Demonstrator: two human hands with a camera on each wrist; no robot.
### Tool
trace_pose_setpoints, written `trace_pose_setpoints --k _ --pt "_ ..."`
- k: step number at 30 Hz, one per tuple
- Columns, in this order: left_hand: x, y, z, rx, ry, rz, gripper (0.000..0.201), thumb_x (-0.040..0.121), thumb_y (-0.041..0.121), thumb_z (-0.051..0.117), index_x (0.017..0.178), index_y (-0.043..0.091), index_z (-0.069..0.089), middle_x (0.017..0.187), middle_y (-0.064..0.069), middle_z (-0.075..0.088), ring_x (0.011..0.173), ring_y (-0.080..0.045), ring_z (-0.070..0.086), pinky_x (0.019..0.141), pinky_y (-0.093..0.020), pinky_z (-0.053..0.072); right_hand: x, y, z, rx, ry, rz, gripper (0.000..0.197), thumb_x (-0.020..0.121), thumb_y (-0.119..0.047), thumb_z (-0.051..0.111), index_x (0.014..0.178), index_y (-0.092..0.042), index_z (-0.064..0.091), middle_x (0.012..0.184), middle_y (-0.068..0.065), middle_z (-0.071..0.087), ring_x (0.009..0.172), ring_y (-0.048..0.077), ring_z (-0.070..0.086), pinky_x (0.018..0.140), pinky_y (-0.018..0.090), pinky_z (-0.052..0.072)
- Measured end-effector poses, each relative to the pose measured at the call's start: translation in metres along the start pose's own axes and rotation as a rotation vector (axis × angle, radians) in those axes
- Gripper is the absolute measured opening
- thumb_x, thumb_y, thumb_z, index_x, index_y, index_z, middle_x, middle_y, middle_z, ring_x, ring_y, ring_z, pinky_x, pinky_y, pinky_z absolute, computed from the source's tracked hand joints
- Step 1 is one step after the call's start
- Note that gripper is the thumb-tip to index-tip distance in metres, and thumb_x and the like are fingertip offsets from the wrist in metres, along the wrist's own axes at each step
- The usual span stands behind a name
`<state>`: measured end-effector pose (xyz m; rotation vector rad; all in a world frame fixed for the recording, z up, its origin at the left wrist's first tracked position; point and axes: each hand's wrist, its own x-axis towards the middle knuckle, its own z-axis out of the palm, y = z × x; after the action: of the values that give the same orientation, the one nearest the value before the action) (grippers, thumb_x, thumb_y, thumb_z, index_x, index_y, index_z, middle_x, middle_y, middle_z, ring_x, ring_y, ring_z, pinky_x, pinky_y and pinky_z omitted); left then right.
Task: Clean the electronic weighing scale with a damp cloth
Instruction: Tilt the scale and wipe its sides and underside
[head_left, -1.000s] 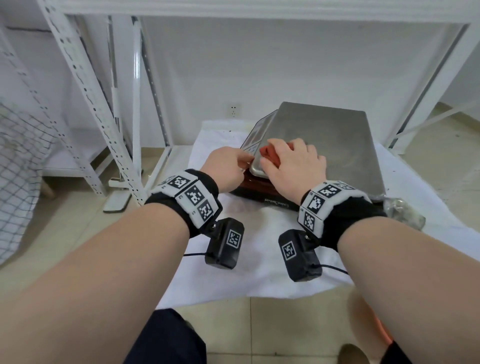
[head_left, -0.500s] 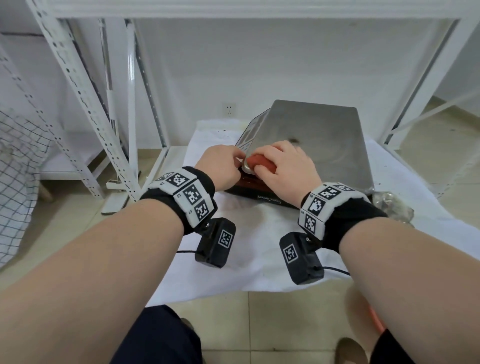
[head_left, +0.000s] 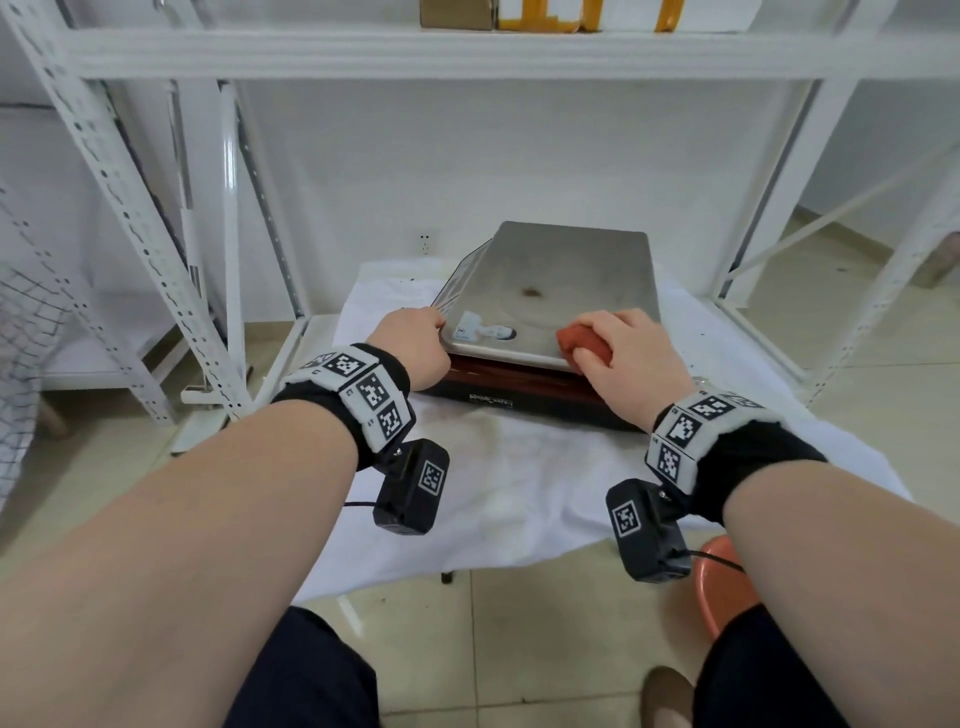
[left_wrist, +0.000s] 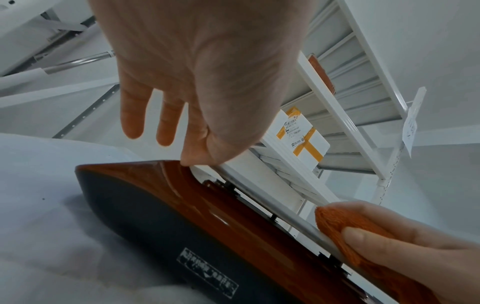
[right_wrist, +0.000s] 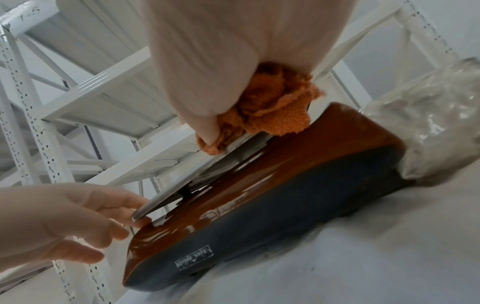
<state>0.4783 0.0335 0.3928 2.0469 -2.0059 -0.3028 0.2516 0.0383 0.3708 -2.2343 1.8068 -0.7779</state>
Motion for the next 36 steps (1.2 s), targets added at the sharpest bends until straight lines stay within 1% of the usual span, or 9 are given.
trace_pose_setpoints --k 7,10,12,17,21,24,27,33,36 --pt "-0.009 0.001 0.001 -0.167 -0.022 -0.051 0.045 0.081 -0.001 0.046 0.123 0.014 0.056 0.119 -0.009 0.061 0.106 -0.028 0.055 0.087 -0.031 0.047 -0.011 0.011 -0.012 0.120 0.061 0.096 0.033 0.088 -0.019 0.057 0.121 -0.024 0.058 0.118 0.014 0.051 0.108 0.025 0.050 0.080 0.011 0.026" --pt "-0.014 -0.002 0.003 -0.333 0.016 -0.089 0.045 0.082 -0.002 0.046 0.123 0.011 0.058 0.122 -0.011 0.061 0.111 -0.030 0.055 0.096 -0.037 0.046 -0.014 0.011 -0.011 0.236 0.161 0.211 0.023 0.083 -0.024 0.057 0.104 -0.031 0.062 0.106 0.015 0.060 0.097 0.030 0.057 0.087 0.027 0.043" --pt "-0.014 -0.005 0.005 -0.387 0.034 -0.145 0.043 0.085 0.001 0.047 0.126 0.011 0.056 0.124 -0.012 0.059 0.114 -0.030 0.053 0.098 -0.036 0.044 -0.016 0.007 -0.014 0.452 0.297 0.360 0.016 0.075 -0.031 0.054 0.089 -0.032 0.060 0.088 0.010 0.066 0.071 0.030 0.063 0.064 0.036 0.054" --pt "-0.005 -0.010 -0.001 -0.500 0.008 -0.276 0.035 0.093 0.009 0.043 0.061 0.020 0.038 0.070 -0.004 0.041 0.087 -0.023 0.041 0.068 -0.027 0.036 -0.007 0.016 -0.029 1.049 0.375 0.758 0.013 0.075 -0.022 0.050 0.068 -0.017 0.060 0.056 0.005 0.050 0.033 0.020 0.038 0.037 0.018 0.033" --pt "0.013 -0.005 -0.012 -0.648 -0.088 -0.380 0.028 0.099 0.028 0.041 0.082 0.009 0.052 0.079 -0.004 0.048 0.084 -0.020 0.048 0.075 -0.025 0.040 0.024 0.043 -0.030 1.400 0.315 0.867 0.030 0.085 -0.020 0.047 0.056 -0.017 0.039 0.044 -0.002 0.038 0.029 0.016 0.035 0.039 0.010 0.029" --pt "0.035 -0.004 -0.017 -0.679 -0.135 -0.425 0.052 0.095 0.044 0.044 0.134 0.008 0.045 0.131 -0.015 0.050 0.119 -0.031 0.048 0.101 -0.035 0.038 0.051 0.055 -0.034 1.449 0.306 0.892 0.032 0.091 -0.020 0.045 0.059 -0.017 0.041 0.047 -0.004 0.042 0.040 0.011 0.040 0.045 0.021 0.034" --pt "0.055 -0.004 -0.019 -0.714 -0.181 -0.476 0.064 0.090 0.056 0.047 0.136 0.012 0.042 0.142 -0.015 0.041 0.126 -0.034 0.041 0.109 -0.045 0.033 0.070 0.061 -0.032 1.391 0.226 0.858 0.034 0.098 -0.012 0.032 0.066 -0.012 0.046 0.048 0.003 0.048 0.028 0.011 0.045 0.045 0.021 0.040" --pt "0.084 -0.004 -0.017 -0.745 -0.344 -0.587 0.081 0.081 0.068 0.051 0.139 0.013 0.035 0.141 -0.022 0.036 0.073 -0.028 0.050 0.062 -0.034 0.046 0.097 0.079 -0.018 1.323 0.116 0.905 0.039 0.100 -0.013 0.030 0.066 -0.012 0.049 0.064 0.005 0.051 0.031 0.012 0.052 0.036 0.015 0.044" --pt "0.093 -0.010 -0.012 -0.834 -0.367 -0.638 0.099 0.068 0.072 0.062 0.144 0.017 0.029 0.140 -0.023 0.036 0.084 -0.036 0.058 0.079 -0.049 0.053 0.103 0.089 -0.015 1.434 0.126 0.938 0.038 0.101 -0.019 0.031 0.070 -0.014 0.052 0.048 0.001 0.059 0.034 0.012 0.057 0.038 0.018 0.049"
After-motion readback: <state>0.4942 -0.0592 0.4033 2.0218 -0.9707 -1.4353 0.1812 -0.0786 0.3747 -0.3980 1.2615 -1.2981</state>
